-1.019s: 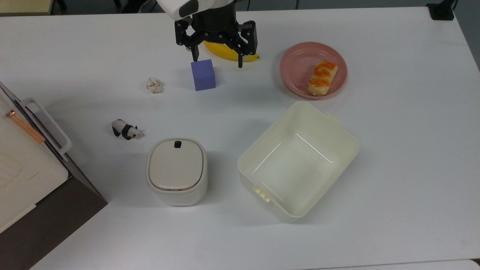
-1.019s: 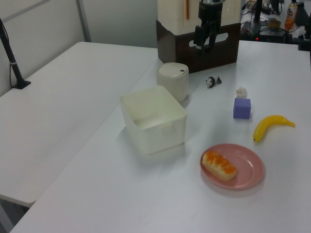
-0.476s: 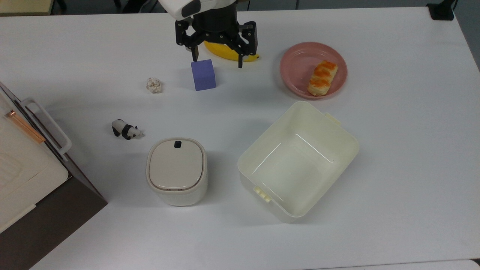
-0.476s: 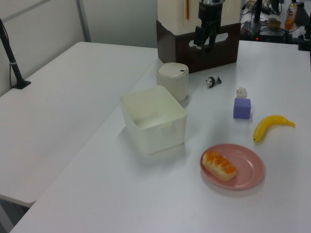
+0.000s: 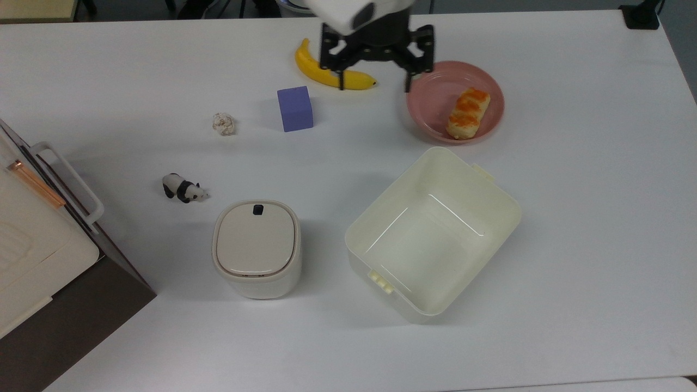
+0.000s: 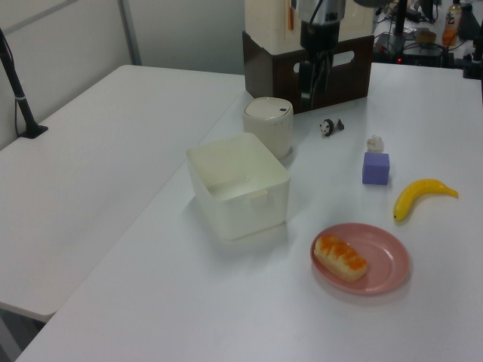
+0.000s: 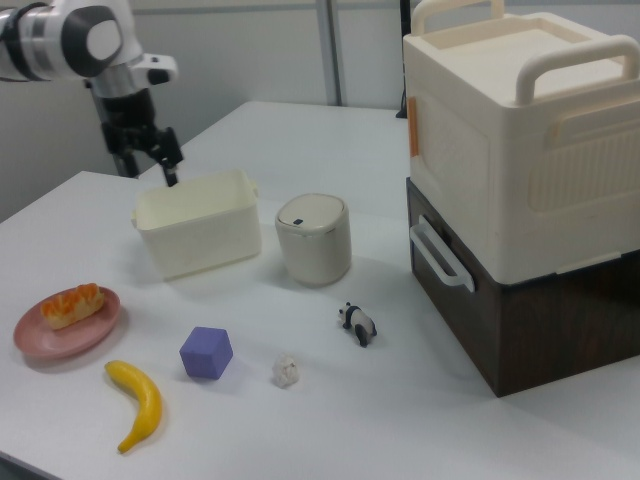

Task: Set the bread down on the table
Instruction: 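Move the gripper over the bread roll on the pink plate, then lower the gripper onto the bread roll and close on it, then lift the bread roll off the plate and carry it past the bin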

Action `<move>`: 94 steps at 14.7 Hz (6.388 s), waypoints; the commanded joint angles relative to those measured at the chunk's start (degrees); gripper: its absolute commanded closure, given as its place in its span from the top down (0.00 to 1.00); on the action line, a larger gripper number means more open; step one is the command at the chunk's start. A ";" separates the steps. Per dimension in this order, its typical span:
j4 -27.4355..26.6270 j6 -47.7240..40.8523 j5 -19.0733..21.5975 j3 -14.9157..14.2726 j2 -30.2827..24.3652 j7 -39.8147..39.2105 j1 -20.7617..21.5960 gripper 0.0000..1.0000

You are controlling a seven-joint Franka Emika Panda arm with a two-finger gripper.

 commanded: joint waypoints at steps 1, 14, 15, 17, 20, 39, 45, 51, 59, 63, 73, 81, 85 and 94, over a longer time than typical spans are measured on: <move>-2.03 -1.08 2.22 -0.35 -0.62 3.30 5.30 1.00; -16.25 9.87 3.63 -0.18 -4.66 12.53 19.19 1.00; -18.01 13.04 3.63 -0.18 -4.66 13.15 19.46 1.00; -20.48 18.75 3.55 -0.18 -4.05 15.17 20.07 1.00; -23.29 22.99 3.28 -0.26 -2.82 16.05 20.16 1.00; -34.64 33.99 0.47 -0.35 -0.10 18.25 19.99 1.00; -34.29 34.60 0.47 -0.26 0.87 19.39 20.60 1.00; -34.20 35.04 0.56 -0.26 1.40 19.57 20.34 0.72; -33.94 35.22 0.56 -0.26 1.75 19.66 19.90 0.51; -33.15 35.13 0.56 -0.26 1.67 19.57 19.38 0.40; -26.22 29.87 0.91 -0.35 0.53 18.87 14.37 0.40; -21.19 24.85 1.35 -0.35 -0.36 12.46 4.27 0.40; -21.28 22.83 1.44 -0.35 -1.58 9.47 0.40 0.40; -21.19 15.97 1.70 -0.61 -4.57 3.05 -2.77 0.40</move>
